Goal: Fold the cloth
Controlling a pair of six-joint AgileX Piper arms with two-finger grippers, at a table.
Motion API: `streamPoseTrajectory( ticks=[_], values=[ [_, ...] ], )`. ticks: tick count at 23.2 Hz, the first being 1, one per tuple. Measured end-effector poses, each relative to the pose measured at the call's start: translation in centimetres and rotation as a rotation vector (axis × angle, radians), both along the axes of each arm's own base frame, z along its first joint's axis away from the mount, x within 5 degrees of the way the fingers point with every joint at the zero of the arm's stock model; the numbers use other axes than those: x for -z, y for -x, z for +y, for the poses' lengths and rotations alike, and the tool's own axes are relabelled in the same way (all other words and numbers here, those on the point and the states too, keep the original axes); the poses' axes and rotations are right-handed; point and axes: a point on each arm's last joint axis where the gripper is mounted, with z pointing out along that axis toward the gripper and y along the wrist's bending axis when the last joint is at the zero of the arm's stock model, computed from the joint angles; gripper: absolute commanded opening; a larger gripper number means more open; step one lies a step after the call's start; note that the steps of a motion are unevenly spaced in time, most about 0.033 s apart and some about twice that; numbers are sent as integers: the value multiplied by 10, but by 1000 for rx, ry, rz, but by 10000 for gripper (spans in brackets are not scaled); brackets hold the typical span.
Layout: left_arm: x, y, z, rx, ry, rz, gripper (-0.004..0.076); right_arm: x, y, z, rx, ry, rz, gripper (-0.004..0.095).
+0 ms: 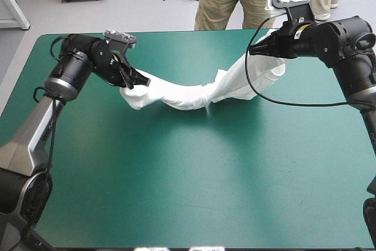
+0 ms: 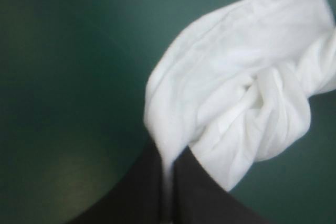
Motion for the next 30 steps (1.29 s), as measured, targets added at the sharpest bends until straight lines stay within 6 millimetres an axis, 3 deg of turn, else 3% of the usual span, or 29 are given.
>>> streamPoseTrajectory(
  ticks=[7,9,12,13,15,17,19,21,23,25,30],
  values=[
    [-74,13,4,0,60,-195,-9,-6,7,-2,-1,-7,-17,-17],
    [-109,25,7,3,101,-303,-9,-19,18,-5,-7,-11,-63,-17],
    [-168,62,16,35,162,-507,-9,-60,45,-12,-12,-39,-207,-17],
    [-176,69,17,56,170,-540,-9,-70,51,-14,-12,-50,-245,-17],
    [-208,101,20,131,227,-667,-9,-107,75,-19,-25,-99,-378,-17],
    [-224,124,24,162,256,-729,-9,-133,96,-21,-57,-144,-473,-17],
    [-235,146,29,198,255,-784,-9,-152,118,-23,-94,-179,-535,-16],
    [-247,174,38,211,258,-839,-9,-158,136,-27,-109,-176,-528,-16],
    [-255,203,47,211,260,-880,-9,-153,151,-30,-117,-157,-451,-16],
    [-255,218,51,213,259,-882,-9,-147,159,-32,-116,-151,-393,-17],
    [-231,239,57,200,260,-785,-9,-123,170,-34,-112,-170,-292,-17]
  ],
)
